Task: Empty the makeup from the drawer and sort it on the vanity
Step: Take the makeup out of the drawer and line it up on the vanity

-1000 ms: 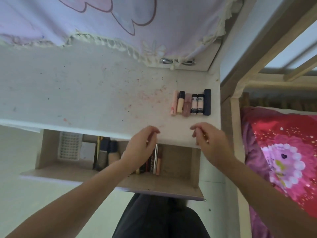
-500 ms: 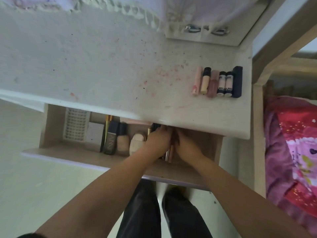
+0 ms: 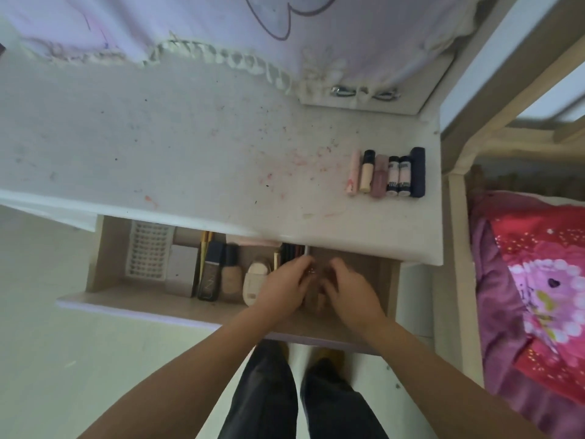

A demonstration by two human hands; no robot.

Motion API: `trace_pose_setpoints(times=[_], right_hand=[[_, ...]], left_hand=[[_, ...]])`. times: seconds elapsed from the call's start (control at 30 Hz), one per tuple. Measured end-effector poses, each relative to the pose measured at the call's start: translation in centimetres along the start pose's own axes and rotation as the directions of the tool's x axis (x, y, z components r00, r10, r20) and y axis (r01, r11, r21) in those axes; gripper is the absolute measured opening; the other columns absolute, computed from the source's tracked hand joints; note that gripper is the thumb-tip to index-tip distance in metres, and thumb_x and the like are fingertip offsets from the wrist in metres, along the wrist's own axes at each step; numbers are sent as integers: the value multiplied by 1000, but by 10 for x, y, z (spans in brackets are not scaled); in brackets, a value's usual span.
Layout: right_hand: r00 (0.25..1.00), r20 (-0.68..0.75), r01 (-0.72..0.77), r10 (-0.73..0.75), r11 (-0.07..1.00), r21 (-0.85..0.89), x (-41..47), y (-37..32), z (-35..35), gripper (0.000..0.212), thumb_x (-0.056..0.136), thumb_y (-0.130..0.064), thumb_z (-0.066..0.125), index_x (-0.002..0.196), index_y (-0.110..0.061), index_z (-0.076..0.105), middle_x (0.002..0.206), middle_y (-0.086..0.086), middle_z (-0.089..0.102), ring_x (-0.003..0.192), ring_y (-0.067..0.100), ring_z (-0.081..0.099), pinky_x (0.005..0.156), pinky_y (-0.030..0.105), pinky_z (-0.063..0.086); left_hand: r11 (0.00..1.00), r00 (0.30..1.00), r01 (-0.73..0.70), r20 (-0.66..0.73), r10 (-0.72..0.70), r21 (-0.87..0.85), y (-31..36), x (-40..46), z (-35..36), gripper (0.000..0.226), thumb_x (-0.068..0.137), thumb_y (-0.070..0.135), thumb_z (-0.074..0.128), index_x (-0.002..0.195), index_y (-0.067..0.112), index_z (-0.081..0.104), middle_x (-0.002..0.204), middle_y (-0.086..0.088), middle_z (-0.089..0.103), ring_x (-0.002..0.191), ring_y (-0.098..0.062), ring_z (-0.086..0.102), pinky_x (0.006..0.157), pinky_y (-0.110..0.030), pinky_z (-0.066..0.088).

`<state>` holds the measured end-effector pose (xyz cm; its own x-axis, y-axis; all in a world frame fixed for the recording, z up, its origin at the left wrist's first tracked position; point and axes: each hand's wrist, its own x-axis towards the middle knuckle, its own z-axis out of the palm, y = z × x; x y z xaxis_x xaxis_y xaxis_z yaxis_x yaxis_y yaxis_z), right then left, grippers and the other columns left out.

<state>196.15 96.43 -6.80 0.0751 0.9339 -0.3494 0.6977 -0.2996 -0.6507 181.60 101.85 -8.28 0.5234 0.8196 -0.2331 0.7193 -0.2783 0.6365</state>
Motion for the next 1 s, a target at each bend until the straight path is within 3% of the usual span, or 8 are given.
trace_pose_setpoints(times=[0.1, 0.17, 0.27, 0.37, 0.47, 0.57, 0.83, 1.0], right_hand=[[994, -52, 99, -97, 995, 35, -3, -15, -41, 8, 92, -28, 55, 98, -26, 51, 90, -8, 64, 82, 8, 61, 75, 29, 52], [984, -98, 152, -146, 986, 61, 11, -28, -75, 7, 91, -29, 57, 95, -27, 51, 82, -11, 64, 76, 5, 62, 72, 24, 51], [965, -191, 198, -182, 978, 69, 52, -51, -120, 9, 90, -30, 57, 96, -24, 54, 80, -13, 61, 75, 2, 60, 68, 14, 48], [955, -268, 150, -125, 986, 74, 104, -64, -148, 9, 91, -29, 58, 95, -21, 54, 81, -8, 63, 75, 7, 60, 63, 11, 44], [956, -288, 57, -51, 998, 12, 146, -64, -158, 12, 92, -30, 57, 95, -19, 55, 86, -1, 65, 78, 14, 59, 69, 25, 44], [962, -273, -3, -11, 999, -50, 169, -62, -157, 14, 92, -31, 56, 96, -18, 55, 88, 1, 66, 79, 17, 59, 73, 30, 46], [960, -271, -120, 66, 975, -187, 187, -50, -150, 22, 93, -30, 50, 105, -14, 59, 99, 5, 65, 93, 24, 58, 77, 35, 46], [968, -241, -121, 73, 974, -191, 179, -48, -148, 20, 93, -26, 51, 105, -12, 60, 102, 7, 58, 95, 25, 55, 82, 37, 46]], left_hand=[[987, 990, 5, -135, -27, -160, 16, 2, -44, 16, 91, 30, 56, 106, 31, 54, 94, 16, 62, 84, 3, 57, 74, -12, 44], [954, 976, -28, -213, -38, -299, 28, 17, -77, 14, 89, 27, 60, 98, 34, 53, 86, 19, 60, 79, 6, 57, 68, -9, 47], [920, 957, -73, -288, -44, -385, 42, 59, -118, 13, 87, 20, 64, 91, 29, 55, 78, 14, 62, 68, 2, 58, 63, -14, 49], [923, 973, -59, -230, -33, -380, 49, 111, -137, 8, 88, 20, 63, 91, 23, 56, 78, 4, 65, 63, -4, 60, 58, -16, 49], [920, 986, -14, -157, -52, -392, 50, 157, -139, 6, 89, 20, 62, 92, 17, 58, 78, -2, 66, 58, -8, 61, 54, -18, 50], [925, 993, 25, -96, -66, -380, 49, 188, -132, 10, 89, 21, 62, 91, 13, 57, 75, -2, 63, 53, -15, 62, 51, -25, 54], [936, 996, 75, -28, -90, -343, 49, 216, -114, 15, 88, 20, 62, 94, 7, 61, 86, -12, 66, 74, -30, 65, 73, -41, 56], [937, 998, 61, -3, -66, -343, 55, 208, -109, 15, 91, 19, 57, 100, 7, 57, 96, -16, 64, 69, -29, 66, 62, -37, 58]])
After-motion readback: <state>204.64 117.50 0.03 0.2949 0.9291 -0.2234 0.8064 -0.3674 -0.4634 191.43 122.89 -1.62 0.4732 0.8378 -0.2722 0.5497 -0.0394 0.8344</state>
